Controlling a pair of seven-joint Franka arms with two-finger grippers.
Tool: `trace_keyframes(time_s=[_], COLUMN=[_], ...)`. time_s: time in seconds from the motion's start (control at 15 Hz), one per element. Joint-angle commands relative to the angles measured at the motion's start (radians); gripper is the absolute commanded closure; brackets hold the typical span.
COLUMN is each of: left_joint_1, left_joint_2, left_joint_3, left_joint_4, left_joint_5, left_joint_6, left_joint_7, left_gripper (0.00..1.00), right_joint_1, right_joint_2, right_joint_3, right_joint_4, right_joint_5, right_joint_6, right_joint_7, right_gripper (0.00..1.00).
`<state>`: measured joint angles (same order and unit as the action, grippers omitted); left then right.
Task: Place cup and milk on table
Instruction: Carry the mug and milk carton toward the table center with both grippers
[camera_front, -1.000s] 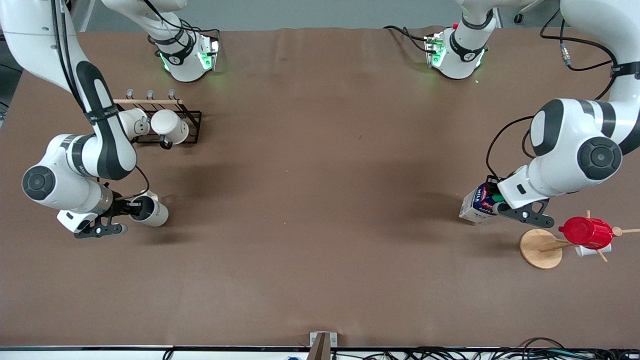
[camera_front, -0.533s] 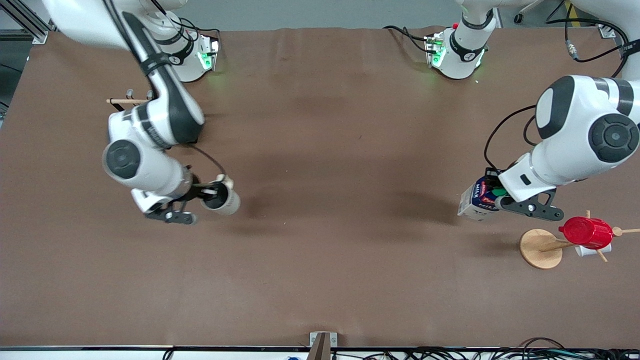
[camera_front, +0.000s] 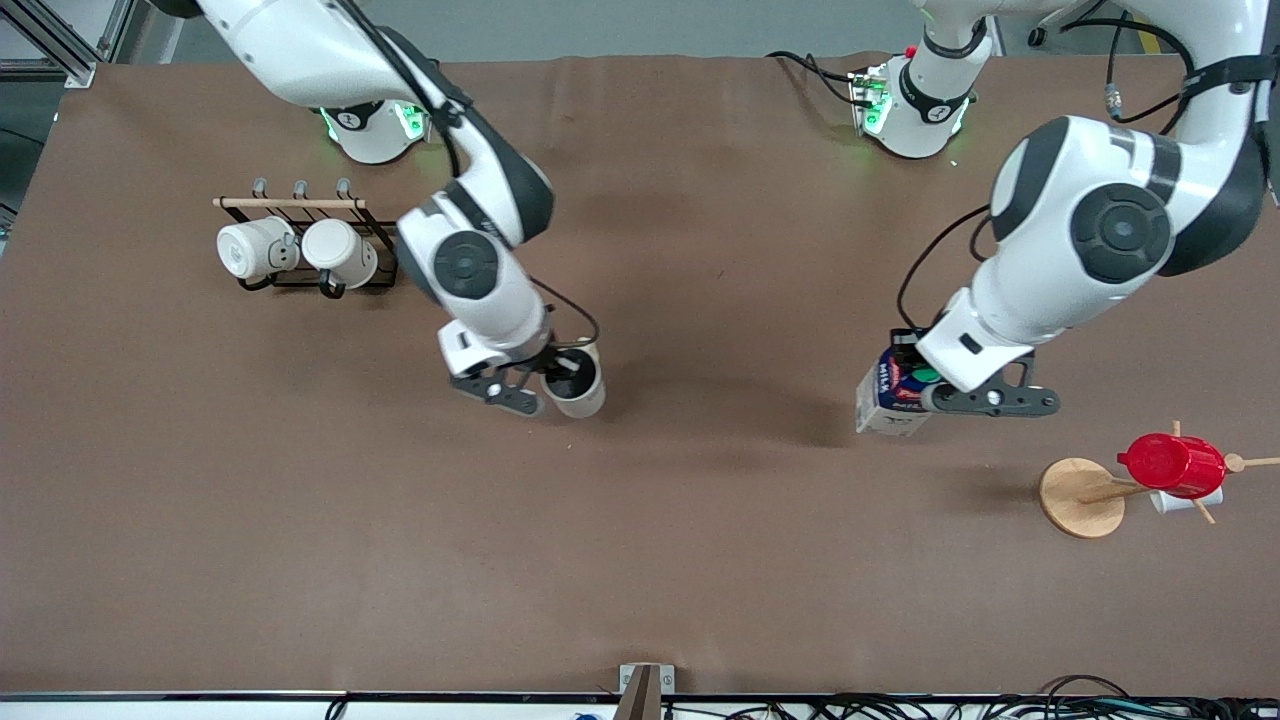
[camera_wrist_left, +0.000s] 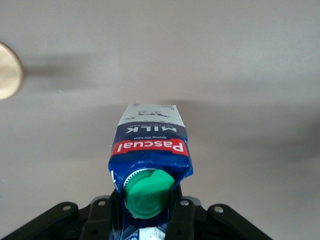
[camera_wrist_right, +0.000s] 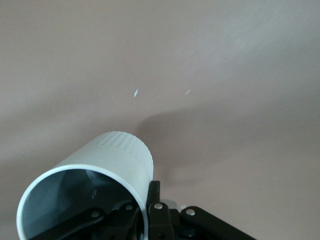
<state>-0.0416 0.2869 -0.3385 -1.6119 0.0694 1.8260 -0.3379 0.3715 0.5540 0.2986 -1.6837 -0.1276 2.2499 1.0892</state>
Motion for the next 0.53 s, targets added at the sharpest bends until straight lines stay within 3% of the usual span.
trace_keyframes(time_s=[0.0, 0.27, 0.47], left_joint_1=[-0.058, -0.119, -0.165], left_joint_2=[0.081, 0.129, 0.182], left_joint_3=[-0.002, -0.002, -0.002], left_joint_4=[0.105, 0.129, 0.170], left_joint_5=[0.006, 0.006, -0.016], left_joint_6=[-0.017, -0.014, 0.004], left_joint_7=[-0.105, -0.219, -0.306], left_gripper=[0.69, 0.69, 0.69], right_joint_1=[0.046, 0.107, 0.112], right_joint_2=[0.083, 0.119, 0.136], right_joint_3=[0.001, -0.001, -0.001], right_joint_4=[0.093, 0.110, 0.110], right_joint_5=[-0.075, -0.087, -0.148], right_joint_6=[-0.004, 0.002, 0.008], right_joint_7=[0.119, 0.155, 0.156], right_gripper=[1.00, 0.99, 0.96])
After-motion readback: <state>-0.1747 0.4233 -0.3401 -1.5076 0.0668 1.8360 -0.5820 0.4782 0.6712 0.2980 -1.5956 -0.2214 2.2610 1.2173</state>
